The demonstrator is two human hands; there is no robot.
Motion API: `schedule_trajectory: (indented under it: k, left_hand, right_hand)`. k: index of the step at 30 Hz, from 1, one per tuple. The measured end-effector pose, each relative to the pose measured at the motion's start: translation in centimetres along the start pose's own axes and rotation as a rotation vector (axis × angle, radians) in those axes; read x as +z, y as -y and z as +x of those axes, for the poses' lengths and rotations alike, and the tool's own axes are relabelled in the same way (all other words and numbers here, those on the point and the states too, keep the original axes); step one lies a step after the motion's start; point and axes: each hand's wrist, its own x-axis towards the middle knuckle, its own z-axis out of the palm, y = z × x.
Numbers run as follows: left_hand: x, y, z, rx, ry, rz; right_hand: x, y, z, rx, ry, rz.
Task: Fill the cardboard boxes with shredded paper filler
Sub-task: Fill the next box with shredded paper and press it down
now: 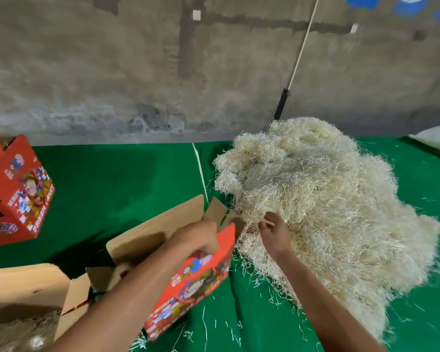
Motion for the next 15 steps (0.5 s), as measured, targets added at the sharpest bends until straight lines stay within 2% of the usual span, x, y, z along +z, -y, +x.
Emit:
schedule_trajectory:
  k: [2, 4, 6, 9, 12, 15]
  left_hand:
    - [-0.1, -0.7, -0.2, 0.021, 0.118, 0.101]
    - [-0.4, -1.1, 0.6, 0.081, 0.156, 0.092]
    - [-0.8, -1.4, 2.1, 0.144, 0.106, -0.075]
    - [-1.4, -2.4, 4.2, 0.256, -0.070, -0.377]
    - [-1.2, -3.8, 6.4, 0.210, -0.206, -0.479]
    - [0.4, -4.6, 7.8, 0.186, -0.029, -0.429]
  right_hand:
    - [-0.4, 0.3, 2.2, -0.029, 0.016, -0.059]
    - [-0.6, 0.6, 4.2, -0.092, 0.043, -0.164]
    - [-0.6, 0.8, 6.4, -0.231, 0.040, -0.358]
    - [-0.5, 0.6, 9.5, -0.401, 0.078, -0.736]
    - [-0.4, -0.3, 13.0, -0.375, 0.187, -1.093]
    - [0.0, -1.7, 15.3, -0.312, 0.259, -1.251]
